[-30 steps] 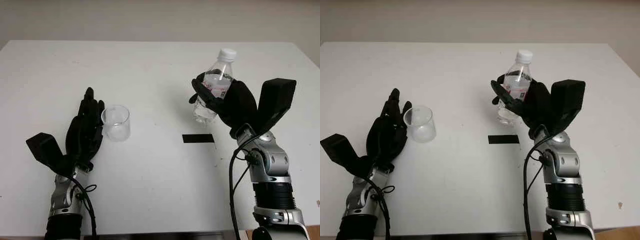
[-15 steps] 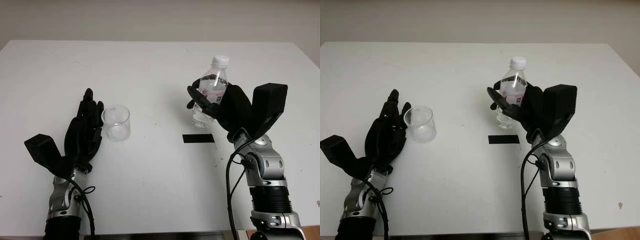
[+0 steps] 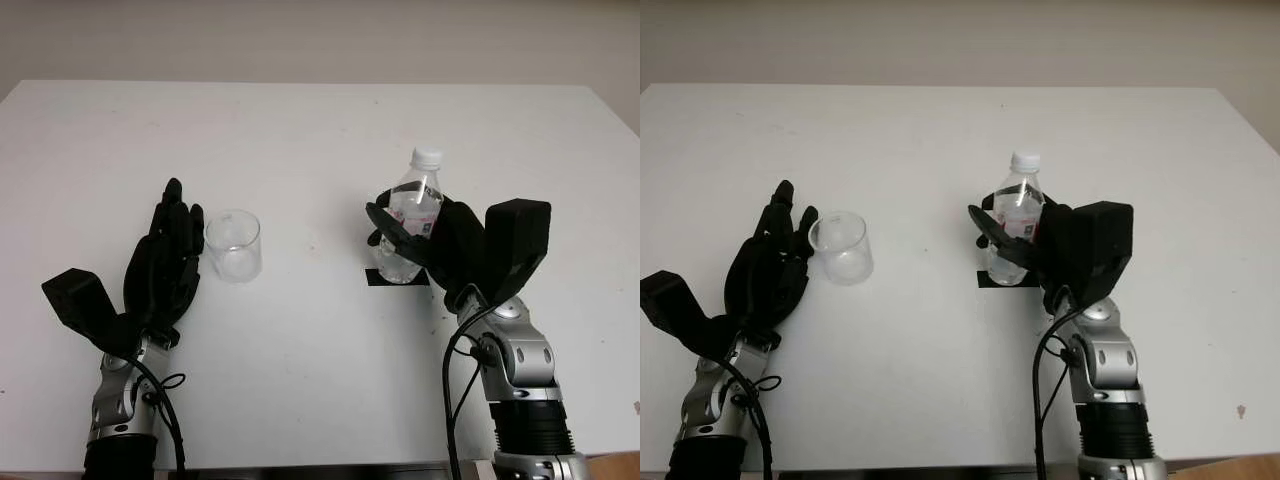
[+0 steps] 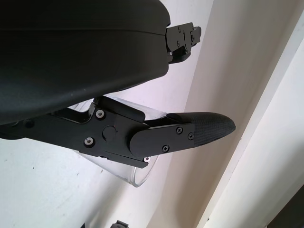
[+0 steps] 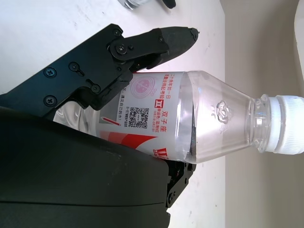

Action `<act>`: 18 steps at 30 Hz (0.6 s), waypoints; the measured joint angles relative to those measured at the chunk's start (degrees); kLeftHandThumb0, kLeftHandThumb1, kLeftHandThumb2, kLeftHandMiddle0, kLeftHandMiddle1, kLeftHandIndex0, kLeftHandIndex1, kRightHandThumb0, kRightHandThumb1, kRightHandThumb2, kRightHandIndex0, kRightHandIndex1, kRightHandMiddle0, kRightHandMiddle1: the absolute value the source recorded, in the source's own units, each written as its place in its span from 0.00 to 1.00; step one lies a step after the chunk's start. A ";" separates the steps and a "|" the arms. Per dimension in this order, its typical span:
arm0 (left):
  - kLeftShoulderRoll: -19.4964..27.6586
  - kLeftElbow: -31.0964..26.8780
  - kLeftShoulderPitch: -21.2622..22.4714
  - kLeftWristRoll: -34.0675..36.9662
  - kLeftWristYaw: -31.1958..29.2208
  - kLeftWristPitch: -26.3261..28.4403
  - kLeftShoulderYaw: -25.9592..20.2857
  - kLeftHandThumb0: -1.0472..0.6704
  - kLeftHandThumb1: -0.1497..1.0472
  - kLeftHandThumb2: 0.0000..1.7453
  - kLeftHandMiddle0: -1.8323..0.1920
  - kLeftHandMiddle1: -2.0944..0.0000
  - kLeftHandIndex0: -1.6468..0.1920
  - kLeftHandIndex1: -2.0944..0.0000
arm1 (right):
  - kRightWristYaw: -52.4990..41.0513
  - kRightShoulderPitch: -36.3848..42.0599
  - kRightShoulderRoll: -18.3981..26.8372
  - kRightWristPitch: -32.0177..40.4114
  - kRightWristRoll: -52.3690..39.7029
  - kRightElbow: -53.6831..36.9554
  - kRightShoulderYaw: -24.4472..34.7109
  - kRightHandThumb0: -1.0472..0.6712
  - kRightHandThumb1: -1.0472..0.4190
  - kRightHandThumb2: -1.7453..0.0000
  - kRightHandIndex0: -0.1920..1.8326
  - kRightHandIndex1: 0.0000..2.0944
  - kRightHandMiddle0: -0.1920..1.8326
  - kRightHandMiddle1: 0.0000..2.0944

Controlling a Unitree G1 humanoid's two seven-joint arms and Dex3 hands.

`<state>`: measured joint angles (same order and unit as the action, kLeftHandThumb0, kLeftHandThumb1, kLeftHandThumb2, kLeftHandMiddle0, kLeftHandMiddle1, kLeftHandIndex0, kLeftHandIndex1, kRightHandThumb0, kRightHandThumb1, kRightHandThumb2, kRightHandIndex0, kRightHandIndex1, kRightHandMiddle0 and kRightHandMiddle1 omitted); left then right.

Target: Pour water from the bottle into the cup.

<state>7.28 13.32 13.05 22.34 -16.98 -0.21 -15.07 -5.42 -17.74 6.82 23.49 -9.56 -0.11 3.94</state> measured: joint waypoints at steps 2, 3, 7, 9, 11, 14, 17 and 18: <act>0.33 -0.01 0.00 0.00 -0.13 0.01 -0.01 0.18 1.00 0.29 0.98 0.97 0.98 0.97 | 0.01 0.35 -0.29 -0.03 -0.03 -0.22 0.19 0.35 0.00 0.72 0.85 1.00 0.68 1.00; 0.40 -0.02 0.00 0.00 -0.11 0.03 -0.05 0.18 1.00 0.28 0.98 0.97 0.98 0.97 | 0.01 0.47 -0.36 -0.10 -0.03 -0.22 0.29 0.35 0.00 0.72 0.84 1.00 0.68 1.00; 0.45 -0.14 0.00 0.01 0.09 0.43 -0.14 0.18 1.00 0.28 0.98 0.97 0.98 0.97 | 0.49 0.88 -0.73 -1.37 0.09 -0.11 0.72 0.36 0.00 0.73 0.84 1.00 0.68 1.00; 0.45 -0.23 0.00 0.01 0.10 0.61 -0.14 0.18 1.00 0.28 0.98 0.97 0.98 0.97 | 0.70 0.92 -0.84 -2.63 0.19 0.29 0.95 0.36 0.00 0.73 0.84 1.00 0.68 1.00; 0.51 -0.23 0.00 -0.01 0.07 0.64 -0.14 0.18 1.00 0.28 0.98 0.97 0.98 0.97 | 0.77 0.92 -0.85 -3.83 0.28 1.07 1.24 0.36 0.00 0.72 0.85 1.00 0.69 1.00; 0.75 -0.23 0.00 -0.04 0.06 0.64 -0.15 0.18 1.00 0.28 0.98 0.97 0.98 0.97 | 0.72 0.91 -0.88 -5.75 0.34 2.42 1.59 0.36 0.00 0.72 0.87 1.00 0.71 1.00; 0.77 -0.28 -0.02 -0.04 0.09 0.70 -0.16 0.18 1.00 0.28 0.97 0.97 0.98 0.97 | 0.73 0.81 -0.90 -7.18 0.65 3.42 1.57 0.36 0.00 0.72 0.88 1.00 0.72 1.00; 0.78 -0.29 -0.04 -0.05 0.10 0.71 -0.16 0.18 1.00 0.28 0.97 0.97 0.98 0.97 | 0.71 0.78 -0.90 -7.71 0.84 3.89 1.54 0.36 0.00 0.72 0.87 1.00 0.72 1.00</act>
<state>8.06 13.03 13.01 22.29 -16.88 0.50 -15.24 -4.71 -16.96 5.93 15.78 -8.72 3.78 5.48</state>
